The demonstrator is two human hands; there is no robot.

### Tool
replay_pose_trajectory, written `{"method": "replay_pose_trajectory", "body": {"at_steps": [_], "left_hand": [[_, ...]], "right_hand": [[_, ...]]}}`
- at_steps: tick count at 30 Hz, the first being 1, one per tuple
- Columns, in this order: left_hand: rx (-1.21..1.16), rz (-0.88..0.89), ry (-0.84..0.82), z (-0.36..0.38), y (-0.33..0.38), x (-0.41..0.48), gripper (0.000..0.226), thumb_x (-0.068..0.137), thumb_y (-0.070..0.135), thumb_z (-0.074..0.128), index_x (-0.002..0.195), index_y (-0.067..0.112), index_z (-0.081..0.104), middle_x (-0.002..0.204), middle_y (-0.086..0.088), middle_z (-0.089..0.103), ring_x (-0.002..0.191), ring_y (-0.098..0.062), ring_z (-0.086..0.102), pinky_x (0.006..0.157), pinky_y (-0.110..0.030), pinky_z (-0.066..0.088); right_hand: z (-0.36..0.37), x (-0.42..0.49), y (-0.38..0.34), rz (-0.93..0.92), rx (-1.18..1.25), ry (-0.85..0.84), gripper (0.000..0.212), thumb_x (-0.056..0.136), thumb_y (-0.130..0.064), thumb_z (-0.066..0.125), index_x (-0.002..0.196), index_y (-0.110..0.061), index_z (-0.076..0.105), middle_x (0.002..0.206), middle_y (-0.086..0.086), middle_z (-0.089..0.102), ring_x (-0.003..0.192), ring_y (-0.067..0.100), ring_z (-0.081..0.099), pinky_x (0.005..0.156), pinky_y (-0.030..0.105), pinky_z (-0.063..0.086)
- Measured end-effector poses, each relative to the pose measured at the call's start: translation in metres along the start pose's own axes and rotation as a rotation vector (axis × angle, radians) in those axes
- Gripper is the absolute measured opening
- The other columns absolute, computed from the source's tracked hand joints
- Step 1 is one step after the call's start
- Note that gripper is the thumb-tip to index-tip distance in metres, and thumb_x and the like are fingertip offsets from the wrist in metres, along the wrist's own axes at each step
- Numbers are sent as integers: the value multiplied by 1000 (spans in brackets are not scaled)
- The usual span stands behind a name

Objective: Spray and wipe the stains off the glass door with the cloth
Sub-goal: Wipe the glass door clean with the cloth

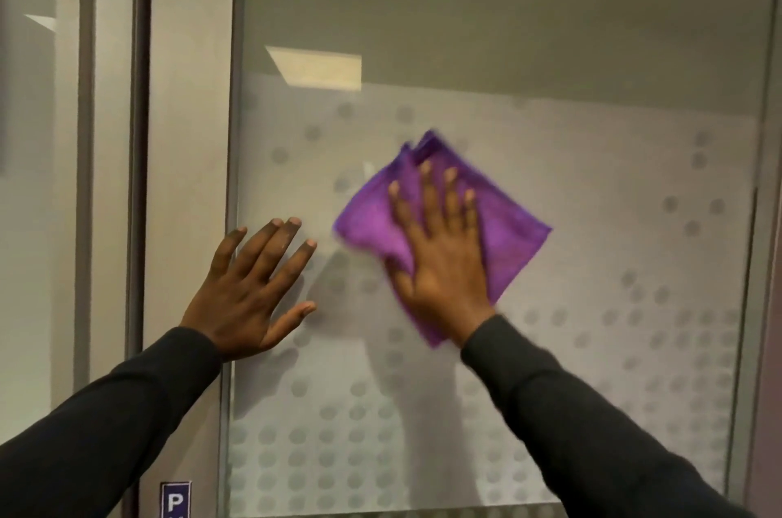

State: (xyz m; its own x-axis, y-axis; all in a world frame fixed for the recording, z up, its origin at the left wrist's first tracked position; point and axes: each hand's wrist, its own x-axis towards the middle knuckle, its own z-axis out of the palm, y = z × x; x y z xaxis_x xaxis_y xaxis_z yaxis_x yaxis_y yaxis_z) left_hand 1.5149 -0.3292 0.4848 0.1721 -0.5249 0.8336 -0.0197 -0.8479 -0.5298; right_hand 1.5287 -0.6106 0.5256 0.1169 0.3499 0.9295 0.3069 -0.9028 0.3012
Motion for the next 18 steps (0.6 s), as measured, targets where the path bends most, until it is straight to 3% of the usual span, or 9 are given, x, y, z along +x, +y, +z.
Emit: {"method": "replay_pose_trajectory", "body": {"at_steps": [3,6,8,11,16,18], "left_hand": [[-15,-3,-9,-2,0,0,79,93,64,34,153,13,32,160,-19,27,147,-36,26,117,-56,23],[-19,-4,-13,-2,0,-1,80,92,65,35,153,14,32,160,-19,28,147,-37,26,116,-57,23],[-16,-2,-7,-1,0,-1,80,92,65,35,153,14,31,161,-18,27,148,-37,26,117,-57,23],[-15,-4,-2,0,0,-1,80,92,66,35,153,14,31,161,-18,26,148,-36,25,117,-57,23],[-20,0,7,4,0,-2,81,92,66,35,154,14,29,163,-18,23,150,-36,23,117,-57,22],[-18,1,19,5,-2,-2,81,92,65,36,155,14,29,163,-18,23,150,-35,22,118,-57,22]], "right_hand": [[10,-66,-11,-337,69,-135,74,101,-56,36,163,-19,19,171,16,5,157,43,1,124,64,6],[6,-98,24,-476,122,-220,73,101,-53,40,163,-21,19,172,12,5,157,42,0,126,57,-5],[-4,-85,58,-394,102,-196,74,99,-52,41,162,-22,19,171,13,5,156,45,-1,125,59,-6],[-24,-34,97,-151,64,-108,74,97,-52,40,160,-16,26,169,20,12,155,49,2,120,72,5],[-38,54,94,241,-72,38,74,97,-57,35,162,-24,20,170,16,8,157,42,2,124,62,5],[-34,68,68,285,-83,48,75,97,-60,31,163,-26,19,171,15,7,157,42,3,125,59,5]]}}
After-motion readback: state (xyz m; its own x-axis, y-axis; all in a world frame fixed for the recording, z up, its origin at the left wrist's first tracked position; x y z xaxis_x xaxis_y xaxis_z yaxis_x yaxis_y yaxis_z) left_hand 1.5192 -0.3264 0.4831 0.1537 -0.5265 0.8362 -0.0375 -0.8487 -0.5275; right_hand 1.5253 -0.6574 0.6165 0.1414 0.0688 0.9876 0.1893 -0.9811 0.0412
